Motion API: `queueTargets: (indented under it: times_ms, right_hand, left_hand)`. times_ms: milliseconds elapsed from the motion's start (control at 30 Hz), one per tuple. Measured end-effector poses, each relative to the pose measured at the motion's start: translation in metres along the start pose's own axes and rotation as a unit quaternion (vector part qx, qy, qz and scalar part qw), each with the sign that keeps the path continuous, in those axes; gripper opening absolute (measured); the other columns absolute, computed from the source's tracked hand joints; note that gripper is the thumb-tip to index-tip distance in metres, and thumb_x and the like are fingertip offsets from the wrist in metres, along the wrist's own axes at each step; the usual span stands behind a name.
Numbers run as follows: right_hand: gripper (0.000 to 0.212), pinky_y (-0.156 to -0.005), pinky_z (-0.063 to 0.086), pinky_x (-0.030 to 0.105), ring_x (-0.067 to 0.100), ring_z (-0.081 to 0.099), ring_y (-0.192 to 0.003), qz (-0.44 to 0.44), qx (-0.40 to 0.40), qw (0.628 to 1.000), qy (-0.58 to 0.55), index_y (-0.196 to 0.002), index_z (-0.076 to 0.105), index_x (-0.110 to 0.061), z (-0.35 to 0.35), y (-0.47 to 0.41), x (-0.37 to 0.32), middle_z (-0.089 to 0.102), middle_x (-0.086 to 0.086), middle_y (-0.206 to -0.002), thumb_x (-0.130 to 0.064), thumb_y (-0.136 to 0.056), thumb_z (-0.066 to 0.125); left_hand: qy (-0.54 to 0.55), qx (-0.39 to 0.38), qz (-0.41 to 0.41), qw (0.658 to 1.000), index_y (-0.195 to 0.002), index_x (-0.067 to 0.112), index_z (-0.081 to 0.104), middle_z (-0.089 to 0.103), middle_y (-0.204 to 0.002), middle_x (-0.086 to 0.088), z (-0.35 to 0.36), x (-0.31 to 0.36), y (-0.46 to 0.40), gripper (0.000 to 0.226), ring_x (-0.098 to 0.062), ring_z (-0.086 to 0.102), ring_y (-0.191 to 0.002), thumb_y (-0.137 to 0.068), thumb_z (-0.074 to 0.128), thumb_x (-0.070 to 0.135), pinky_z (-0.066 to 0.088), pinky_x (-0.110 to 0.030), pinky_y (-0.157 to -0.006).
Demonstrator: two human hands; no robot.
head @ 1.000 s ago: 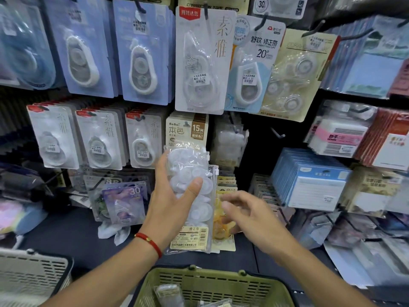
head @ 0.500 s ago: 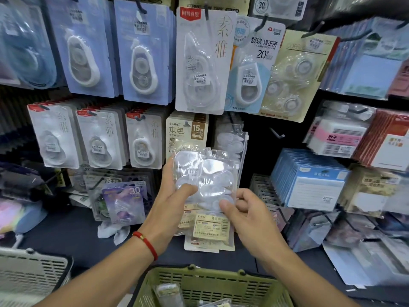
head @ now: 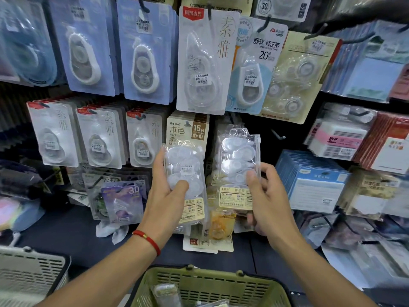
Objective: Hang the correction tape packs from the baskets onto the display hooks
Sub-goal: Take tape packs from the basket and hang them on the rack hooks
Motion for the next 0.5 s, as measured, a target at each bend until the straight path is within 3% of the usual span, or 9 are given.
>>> queueTargets:
  times_ms: [67,167,267,367,433,500]
  right_hand:
    - [0.012,-0.036,0.039,0.022,0.022,0.054,-0.044,0.015,0.002,0.999,-0.029,-0.107,0.057,-0.039,0.0,-0.002,0.004,0.069,0.013,-0.087,-0.049,-0.107,0.05]
    - [0.016,-0.041,0.046,0.028,0.029,0.059,-0.049,0.013,0.003,0.998,-0.066,-0.108,0.062,-0.041,0.0,-0.005,0.008,0.073,0.006,-0.082,-0.054,-0.103,0.056]
    - [0.028,-0.056,0.061,0.037,0.025,0.075,-0.062,0.038,0.006,0.997,-0.067,-0.122,0.061,-0.038,-0.001,-0.009,0.022,0.078,0.001,-0.093,-0.057,-0.102,0.058]
    - [0.051,-0.095,0.06,0.048,0.017,0.08,-0.083,0.142,-0.009,0.99,-0.003,-0.146,0.046,-0.027,-0.001,-0.01,0.054,0.071,-0.008,-0.11,-0.054,-0.103,0.057]
    - [0.046,-0.098,0.06,0.046,0.016,0.078,-0.092,0.193,-0.043,0.979,0.043,-0.143,0.048,-0.028,0.0,-0.005,0.068,0.068,-0.003,-0.115,-0.051,-0.104,0.057]
    - [0.022,-0.09,0.064,0.045,0.015,0.075,-0.097,0.168,-0.077,0.979,0.084,-0.119,0.064,-0.033,0.003,-0.003,0.067,0.072,0.0,-0.117,-0.047,-0.103,0.06]
  left_hand:
    - [-0.005,-0.001,0.003,1.0,-0.137,0.075,0.024,0.046,-0.149,0.035,-0.001,0.002,0.001,0.085,0.013,0.051,-0.129,-0.101,0.052,0.004,0.042,-0.018,-0.103]
    - [-0.018,0.002,0.013,1.0,-0.154,0.061,0.024,0.041,-0.162,0.013,-0.002,0.002,0.001,0.085,-0.012,0.042,-0.148,-0.099,0.052,0.004,0.036,-0.043,-0.123]
    - [-0.02,0.006,0.019,1.0,-0.157,0.055,0.023,0.043,-0.161,0.009,-0.005,0.002,0.001,0.085,-0.016,0.045,-0.146,-0.098,0.053,0.002,0.037,-0.049,-0.123]
    - [-0.023,-0.006,0.024,0.999,-0.153,0.06,0.024,0.048,-0.159,0.006,-0.003,0.004,0.002,0.087,-0.011,0.055,-0.136,-0.098,0.053,0.0,0.046,-0.042,-0.115]
    - [-0.017,-0.023,0.026,0.999,-0.147,0.067,0.024,0.05,-0.155,0.007,-0.001,0.005,0.003,0.09,0.0,0.063,-0.12,-0.098,0.055,-0.001,0.053,-0.029,-0.102]
    - [-0.02,-0.043,0.034,0.998,-0.15,0.066,0.02,0.045,-0.158,0.009,0.002,0.005,0.004,0.094,0.007,0.057,-0.127,-0.098,0.06,-0.002,0.051,-0.027,-0.108]
Point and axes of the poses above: each hand's wrist, its own y-axis away from the middle knuckle, its own z-axis out of the palm, x = y × z, the point moved 6 cm from there along -y, towards the middle knuckle
